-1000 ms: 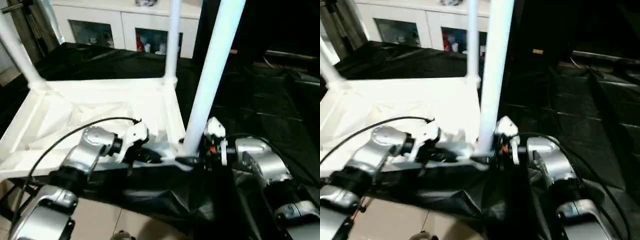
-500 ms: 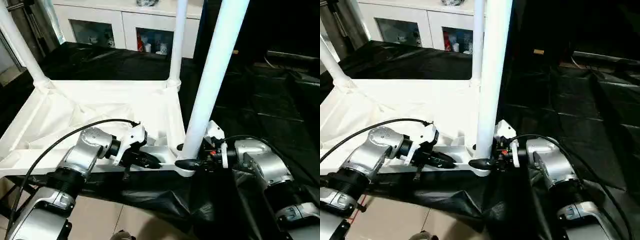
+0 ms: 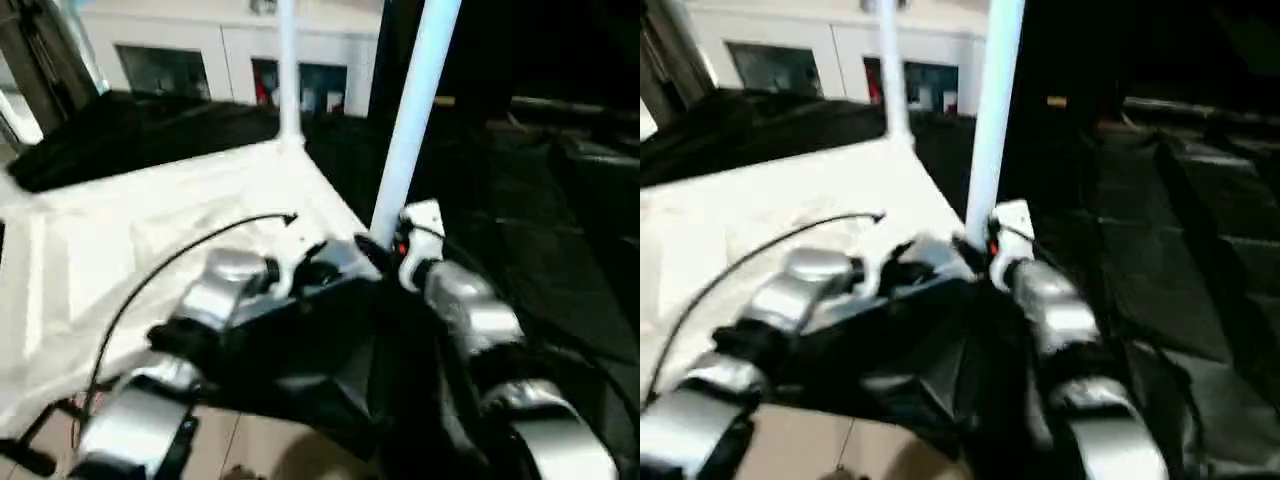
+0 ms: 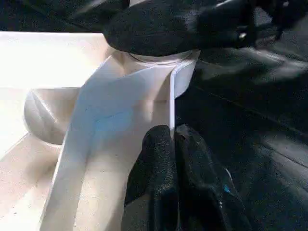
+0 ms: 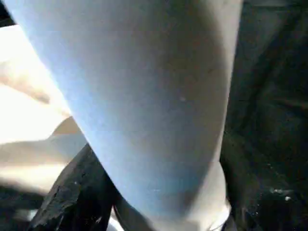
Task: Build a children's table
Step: Rotate leg to tighten
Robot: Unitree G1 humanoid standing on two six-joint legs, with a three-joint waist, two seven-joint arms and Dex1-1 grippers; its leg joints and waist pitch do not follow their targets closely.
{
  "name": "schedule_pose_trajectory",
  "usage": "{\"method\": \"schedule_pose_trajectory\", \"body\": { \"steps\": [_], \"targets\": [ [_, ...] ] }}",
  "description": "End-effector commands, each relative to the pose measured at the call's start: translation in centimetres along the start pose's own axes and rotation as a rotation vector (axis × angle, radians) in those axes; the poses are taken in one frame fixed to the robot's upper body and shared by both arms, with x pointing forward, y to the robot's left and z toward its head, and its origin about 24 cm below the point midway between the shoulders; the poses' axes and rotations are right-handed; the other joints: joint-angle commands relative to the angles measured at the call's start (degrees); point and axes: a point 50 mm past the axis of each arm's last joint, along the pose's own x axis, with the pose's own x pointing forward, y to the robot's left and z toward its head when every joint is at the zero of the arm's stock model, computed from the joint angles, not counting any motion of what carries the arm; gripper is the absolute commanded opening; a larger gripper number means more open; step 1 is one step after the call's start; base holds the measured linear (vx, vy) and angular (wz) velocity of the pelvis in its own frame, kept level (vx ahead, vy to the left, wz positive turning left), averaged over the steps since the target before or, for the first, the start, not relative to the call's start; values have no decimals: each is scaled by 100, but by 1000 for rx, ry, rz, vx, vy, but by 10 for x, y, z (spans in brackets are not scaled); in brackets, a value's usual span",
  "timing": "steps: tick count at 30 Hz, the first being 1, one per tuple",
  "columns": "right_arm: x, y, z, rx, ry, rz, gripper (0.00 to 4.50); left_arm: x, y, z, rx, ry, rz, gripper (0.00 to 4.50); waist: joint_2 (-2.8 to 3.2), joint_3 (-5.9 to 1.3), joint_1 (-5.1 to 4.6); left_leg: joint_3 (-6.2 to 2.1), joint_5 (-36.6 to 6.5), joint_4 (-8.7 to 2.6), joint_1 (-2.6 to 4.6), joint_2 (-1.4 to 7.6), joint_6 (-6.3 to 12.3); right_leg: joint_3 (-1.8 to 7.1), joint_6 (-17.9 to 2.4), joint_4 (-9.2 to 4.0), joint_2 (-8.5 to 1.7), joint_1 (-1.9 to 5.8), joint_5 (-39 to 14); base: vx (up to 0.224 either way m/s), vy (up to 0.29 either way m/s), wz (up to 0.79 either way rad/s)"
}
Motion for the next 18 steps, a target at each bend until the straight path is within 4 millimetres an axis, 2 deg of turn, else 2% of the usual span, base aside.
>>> {"method": "schedule_pose_trajectory", "body": {
  "steps": [1,2,3,6,9,12,14,18],
  "targets": [
    [9,33,-19,11,52,112,266,13,-7,30,41,-114,1,0,-12,-414,3,-11,-954,-340,15,97,151,254,-1124,-376,-441,326,-1136,0,0,0],
    [9,33,-19,11,52,112,266,13,-7,30,41,-114,1,0,-7,-414,4,-10,-966,-343,20,101,169,254,-1128,-375,-440,324,-1119,0,0,0],
    [10,37,-15,27,24,149,322,13,-9,30,44,-128,-11,0,-31,-409,2,-7,-999,-347,24,101,200,254,-1132,-379,-434,323,-1119,0,0,0],
    [8,37,-9,0,11,208,342,10,-15,27,64,-150,-74,0,-33,-401,2,-8,-1032,-350,19,102,244,256,-1124,-383,-442,331,-1217,0,0,0],
    [6,33,-5,-51,10,253,381,5,-15,23,78,-153,-111,0,-35,-410,0,-8,-956,-344,14,102,273,258,-1140,-371,-442,340,-1132,0,0,0],
    [1,28,-2,-86,12,315,381,1,-15,20,85,-153,-144,0,-53,-415,-8,-7,-869,-338,-2,107,326,255,-1187,-349,-442,356,-976,0,0,0],
    [-1,26,-2,-105,15,355,381,-1,-15,19,88,-151,-159,0,-40,-411,-3,-1,-880,-330,3,112,376,254,-1240,-352,-441,347,-948,0,0,0],
    [-18,19,-3,-177,62,579,381,-13,-17,14,121,-145,-265,0,-44,-405,53,15,-921,-321,5,129,427,247,-1245,-346,-423,355,-988,0,0,0]
  ]
}}
